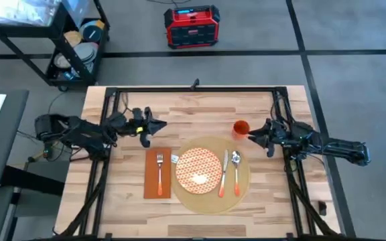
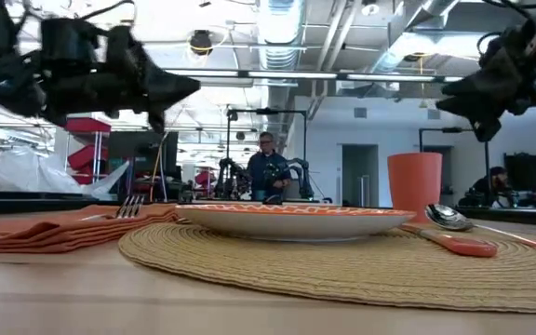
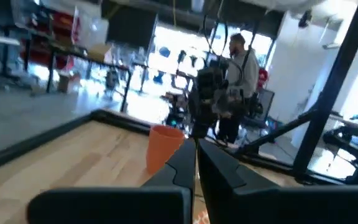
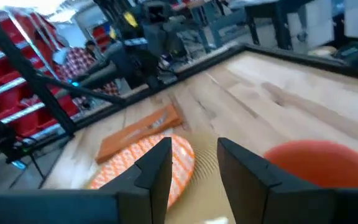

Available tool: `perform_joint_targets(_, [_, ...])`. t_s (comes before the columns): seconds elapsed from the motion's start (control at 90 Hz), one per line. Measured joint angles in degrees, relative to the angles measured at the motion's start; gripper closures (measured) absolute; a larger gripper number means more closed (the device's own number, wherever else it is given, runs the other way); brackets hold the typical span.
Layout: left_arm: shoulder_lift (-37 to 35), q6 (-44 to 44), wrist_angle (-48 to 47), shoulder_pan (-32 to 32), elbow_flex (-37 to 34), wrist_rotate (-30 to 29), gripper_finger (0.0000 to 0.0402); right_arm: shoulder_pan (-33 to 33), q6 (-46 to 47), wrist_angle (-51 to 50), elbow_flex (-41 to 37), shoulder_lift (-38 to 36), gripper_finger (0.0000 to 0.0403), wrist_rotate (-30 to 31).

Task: Set table place
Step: Return to Home Position

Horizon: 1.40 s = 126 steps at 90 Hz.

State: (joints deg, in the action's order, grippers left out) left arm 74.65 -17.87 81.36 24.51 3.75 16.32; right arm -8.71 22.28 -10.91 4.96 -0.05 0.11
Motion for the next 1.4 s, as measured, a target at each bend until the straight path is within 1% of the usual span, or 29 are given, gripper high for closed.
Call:
perform_joint_targets(0.056, [0.06,-0.29,3.44,0.49,-2.92,-2.12,0.0402,0.73,-0.10,0.08,0.00,0.15,0.0285,0.26])
perform_joint_targets(0.1, [0.31,-0.45,5.21,0.71,-3.21,-3.20,0.0402,1.26,-0.83,-0.01,-0.01,0.15,0.0285,0.73])
perform_joint_targets(0.256, [-0.44,0.32,1.73,0.23,-3.30,-2.33,0.0402,3.27,-2.53,0.76,-0.63,0.33,0.0285,5.26])
perform_joint_targets(0.322, [-0.35,0.37,-0.45,0.20,-3.33,-2.06,0.0402,4.53,-4.99,4.98,-1.81,0.94,0.0285,5.32])
perform_joint_targets(0.4, [-0.50,0.60,2.63,0.22,-3.33,-2.50,0.0402,5.93,-8.00,12.18,-4.24,1.16,0.0285,5.30])
perform_joint_targets(0.422, [-0.52,0.62,3.23,0.22,-3.30,-2.88,0.0402,6.27,-8.64,12.78,-4.57,1.18,0.0285,5.27])
perform_joint_targets(0.522, [-0.59,0.59,3.27,0.20,-2.83,-4.65,0.0402,6.96,-8.45,12.82,-4.53,2.72,0.0285,5.25])
perform_joint_targets(0.722, [-0.50,1.48,1.88,0.20,-1.93,-4.83,0.0402,7.00,-7.37,12.45,-4.55,3.45,0.0285,4.08])
perform_joint_targets(0.833, [-0.52,1.22,1.91,0.22,-1.93,-4.88,0.0402,6.79,-8.68,12.50,-4.57,3.54,0.0285,4.13])
perform_joint_targets(0.922, [-0.52,0.87,1.67,0.22,-1.93,-4.88,0.0402,5.90,-7.60,12.49,-4.57,4.08,0.0285,4.47])
perform_joint_targets(1.189, [-0.52,-0.64,-1.53,0.22,-1.86,-4.88,0.0402,4.81,-7.32,12.91,-4.60,4.17,0.0285,4.49])
perform_joint_targets(1.278, [-0.52,-0.72,-4.34,0.22,-1.86,-4.88,0.0401,4.81,-7.32,12.85,-4.60,4.17,0.0285,4.49])
perform_joint_targets(1.4, [-0.52,-0.42,-10.59,0.22,-1.85,-4.88,0.0402,4.81,-7.30,12.86,-4.62,4.17,0.0285,4.49])
